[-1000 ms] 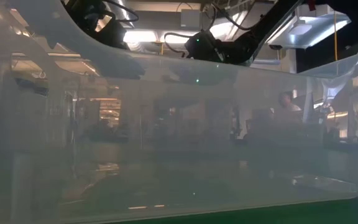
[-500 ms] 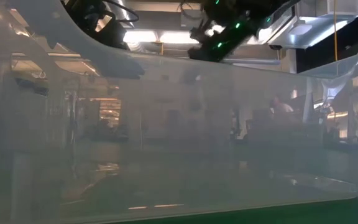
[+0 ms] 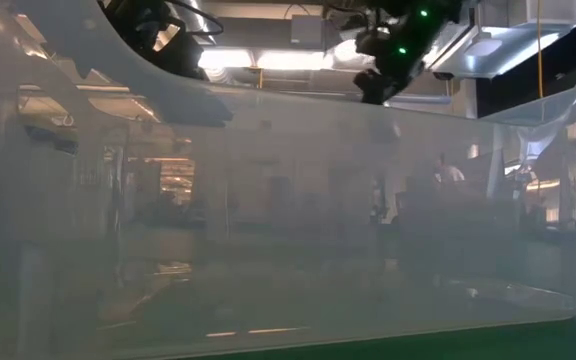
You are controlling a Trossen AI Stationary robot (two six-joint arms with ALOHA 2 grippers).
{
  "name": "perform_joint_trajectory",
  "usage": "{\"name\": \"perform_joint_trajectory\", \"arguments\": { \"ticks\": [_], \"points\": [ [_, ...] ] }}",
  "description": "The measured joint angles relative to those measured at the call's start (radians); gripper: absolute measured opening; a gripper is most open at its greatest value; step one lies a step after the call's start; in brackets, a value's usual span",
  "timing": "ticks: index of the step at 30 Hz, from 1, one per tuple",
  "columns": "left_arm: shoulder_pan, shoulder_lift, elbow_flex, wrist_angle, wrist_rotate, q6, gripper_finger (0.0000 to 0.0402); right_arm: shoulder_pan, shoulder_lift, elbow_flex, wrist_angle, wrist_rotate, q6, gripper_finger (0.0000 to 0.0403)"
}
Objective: Sort spices by type
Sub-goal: Put the golden spice bottle into the top white bin
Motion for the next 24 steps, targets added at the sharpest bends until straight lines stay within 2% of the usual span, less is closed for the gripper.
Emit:
{"name": "perform_joint_trajectory", "arguments": {
  "ticks": [10, 13, 21, 24],
  "points": [
    [0.0, 0.0, 0.0, 0.0, 0.0, -0.001, 0.0324, 0.0, -0.164, -0.248, -0.015, 0.113, 0.192, 0.0284],
    [0.0, 0.0, 0.0, 0.001, 0.0, -0.001, 0.0324, 0.0, -0.201, -0.293, -0.024, 0.114, 0.237, 0.0284],
    [0.0, 0.0, 0.0, 0.003, 0.0, 0.0, 0.0324, 0.0, -0.22, -0.387, 0.004, 0.137, 0.294, 0.0284],
    [0.0, 0.0, 0.0, 0.003, 0.0, 0.0, 0.0324, 0.0, -0.22, -0.419, 0.041, 0.192, 0.296, 0.0284]
  ]
}}
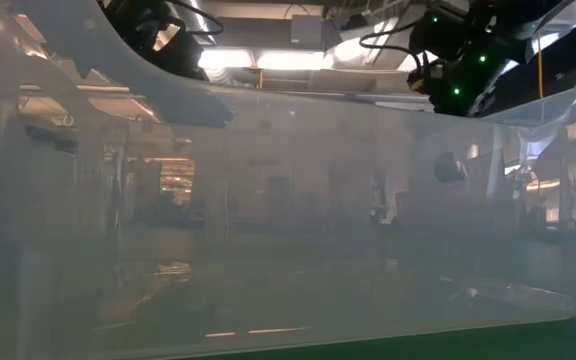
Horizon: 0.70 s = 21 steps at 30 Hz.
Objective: Sort spices by type
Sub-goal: Put the golden spice bottle into the top white bin
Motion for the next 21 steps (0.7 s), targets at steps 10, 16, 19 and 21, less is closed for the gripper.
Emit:
{"name": "perform_joint_trajectory", "arguments": {
  "ticks": [10, 16, 19, 21],
  "points": [
    [0.0, 0.0, 0.0, 0.0, 0.0, 0.0, 0.0324, -0.058, 0.002, -0.133, 0.28, -0.036, -0.007, 0.0284],
    [0.0, 0.0, 0.0, 0.0, 0.0, -0.001, 0.0324, -0.115, 0.002, -0.174, 0.324, -0.099, 0.044, 0.0284],
    [0.0, 0.0, 0.0, 0.0, 0.0, -0.001, 0.0324, -0.138, 0.002, -0.197, 0.337, -0.14, 0.08, 0.029],
    [0.0, 0.0, 0.0, 0.0, 0.0, -0.001, 0.0324, -0.153, 0.002, -0.217, 0.362, -0.171, 0.095, 0.0292]
  ]
}}
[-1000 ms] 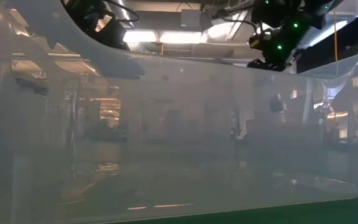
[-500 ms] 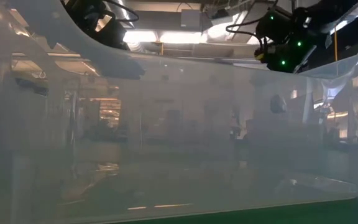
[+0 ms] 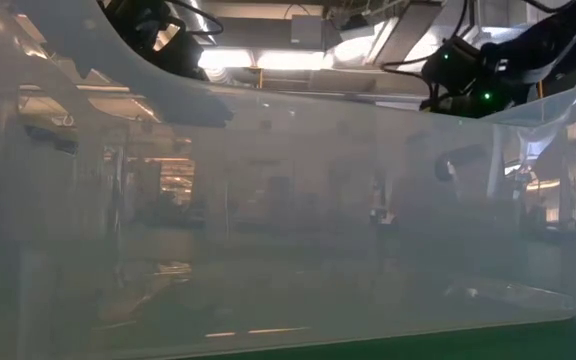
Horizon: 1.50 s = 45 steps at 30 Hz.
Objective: Sort spices by type
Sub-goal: Put the golden spice bottle into the top white bin, then put the brown spice bottle into the bottom transparent bin
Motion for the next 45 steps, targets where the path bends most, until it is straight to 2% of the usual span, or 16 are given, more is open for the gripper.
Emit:
{"name": "perform_joint_trajectory", "arguments": {
  "ticks": [6, 13, 17, 22, 25, 27, 31, 34, 39, 45],
  "points": [
    [0.0, 0.0, 0.0, 0.0, 0.0, 0.0, 0.0324, -0.031, 0.0, -0.052, 0.07, -0.06, 0.021, 0.0289],
    [0.0, 0.0, 0.0, 0.0, 0.0, -0.001, 0.0324, -0.031, 0.0, -0.059, 0.091, -0.083, 0.004, 0.0348],
    [0.0, 0.0, 0.0, 0.0, 0.0, -0.001, 0.0324, -0.031, -0.007, -0.027, 0.022, -0.076, -0.045, 0.0373],
    [0.0, 0.0, 0.0, 0.0, 0.0, -0.001, 0.0324, -0.03, -0.078, 0.074, -0.122, -0.101, -0.083, 0.0384],
    [-0.001, 0.0, 0.0, 0.0, 0.0, 0.001, 0.0324, -0.03, -0.123, 0.139, -0.163, -0.203, -0.114, 0.0385],
    [-0.004, 0.0, 0.0, 0.0, 0.0, 0.007, 0.0324, -0.029, -0.143, 0.16, -0.137, -0.339, -0.122, 0.0385],
    [-0.021, 0.0, 0.0, 0.001, 0.0, 0.022, 0.0324, -0.029, -0.146, 0.161, -0.028, -0.68, -0.121, 0.0385],
    [-0.038, 0.0, 0.0, 0.007, 0.0, 0.038, 0.0324, -0.008, -0.123, 0.161, 0.032, -0.836, -0.12, 0.0385],
    [-0.071, 0.0, 0.0, 0.031, 0.004, 0.054, 0.0324, 0.098, -0.067, 0.161, 0.115, -0.878, -0.156, 0.0385],
    [-0.113, 0.024, 0.0, 0.119, 0.074, 0.063, 0.0324, 0.228, 0.008, 0.161, 0.173, -0.876, -0.198, 0.0385]
  ]
}}
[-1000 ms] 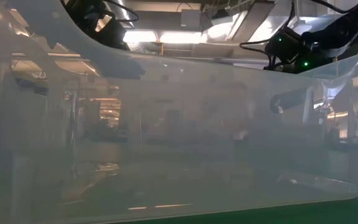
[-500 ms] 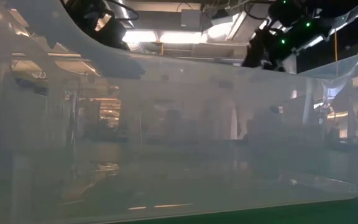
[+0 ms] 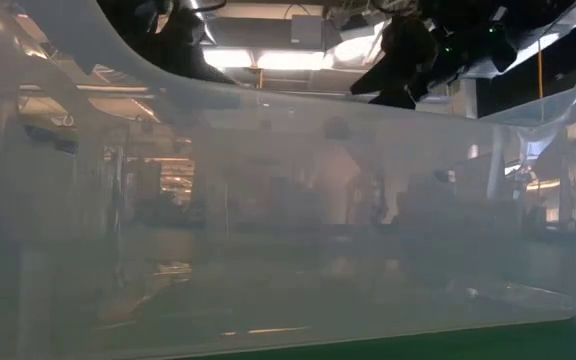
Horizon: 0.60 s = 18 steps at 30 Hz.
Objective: Sort spices by type
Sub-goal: Put the brown spice bottle into the bottom transparent bin
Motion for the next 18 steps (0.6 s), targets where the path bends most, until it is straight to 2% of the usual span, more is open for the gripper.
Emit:
{"name": "perform_joint_trajectory", "arguments": {
  "ticks": [5, 10, 14, 18],
  "points": [
    [-0.041, 0.079, 0.001, 0.127, -0.001, 0.0, 0.0324, 0.066, 0.047, 0.0, 0.0, 0.049, -0.007, 0.0385],
    [-0.095, 0.181, 0.071, 0.137, -0.013, -0.032, 0.0324, 0.112, 0.06, 0.0, -0.015, 0.06, -0.029, 0.0385],
    [-0.146, 0.248, 0.148, 0.073, -0.075, -0.055, 0.0324, 0.132, 0.06, 0.0, -0.027, 0.059, -0.05, 0.0385],
    [-0.201, 0.301, 0.218, -0.039, -0.188, -0.103, 0.0324, 0.135, 0.06, 0.0, -0.075, 0.082, -0.075, 0.0385]
  ]
}}
